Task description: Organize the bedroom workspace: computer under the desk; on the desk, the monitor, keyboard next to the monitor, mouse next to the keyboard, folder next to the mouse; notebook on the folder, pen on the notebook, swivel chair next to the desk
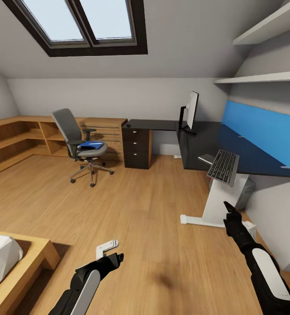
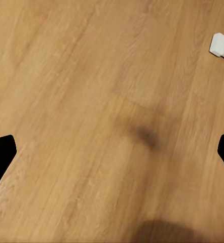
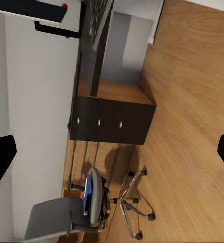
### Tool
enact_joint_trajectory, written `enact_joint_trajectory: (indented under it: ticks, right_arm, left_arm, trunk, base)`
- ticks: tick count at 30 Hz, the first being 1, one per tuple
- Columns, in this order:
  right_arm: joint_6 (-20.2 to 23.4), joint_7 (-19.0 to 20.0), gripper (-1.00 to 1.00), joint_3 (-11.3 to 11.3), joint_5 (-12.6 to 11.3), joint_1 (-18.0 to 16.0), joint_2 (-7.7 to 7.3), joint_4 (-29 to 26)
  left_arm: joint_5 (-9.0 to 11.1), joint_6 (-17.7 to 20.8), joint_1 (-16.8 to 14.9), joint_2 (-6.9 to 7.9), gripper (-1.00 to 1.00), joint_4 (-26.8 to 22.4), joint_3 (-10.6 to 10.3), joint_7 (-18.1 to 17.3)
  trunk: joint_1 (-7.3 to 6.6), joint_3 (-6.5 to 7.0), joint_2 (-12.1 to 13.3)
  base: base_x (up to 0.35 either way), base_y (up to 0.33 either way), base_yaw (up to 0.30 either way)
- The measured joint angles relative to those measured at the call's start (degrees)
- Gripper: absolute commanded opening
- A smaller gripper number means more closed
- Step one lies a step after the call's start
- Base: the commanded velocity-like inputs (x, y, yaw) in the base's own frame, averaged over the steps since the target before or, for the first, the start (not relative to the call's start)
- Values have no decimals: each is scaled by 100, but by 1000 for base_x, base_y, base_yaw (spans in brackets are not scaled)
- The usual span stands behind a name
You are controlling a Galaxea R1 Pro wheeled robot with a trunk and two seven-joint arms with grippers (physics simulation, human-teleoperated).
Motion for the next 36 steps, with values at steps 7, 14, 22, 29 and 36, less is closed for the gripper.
enact_joint_trajectory:
  ticks: [7, 14, 22, 29, 36]
  right_arm:
    - [-3, 104, 100, -2, 7, 12, -3, -87]
    - [-4, 122, 100, -4, 11, 14, -11, -100]
    - [-5, 114, 100, -4, 8, 14, -5, -89]
    - [-9, 119, 100, 9, 11, 22, 10, -89]
    - [-4, 99, 100, -6, 12, 23, -13, -87]
  left_arm:
    - [-5, -5, 0, 8, 100, 7, -145, 11]
    - [-13, -7, 0, 16, 100, 8, -204, 21]
    - [-17, -7, 0, 21, 100, 8, -215, 25]
    - [-18, -7, 0, 29, 100, 8, -216, 26]
    - [-13, -7, 0, 23, 100, 8, -216, 23]
  trunk:
    - [0, 0, 0]
    - [-1, 0, 0]
    - [-3, 0, 0]
    - [-3, 0, 0]
    - [-1, 0, 0]
  base:
    - [0, 0, 0]
    - [33, 0, 0]
    - [209, 0, 0]
    - [316, 0, 0]
    - [179, 0, 0]
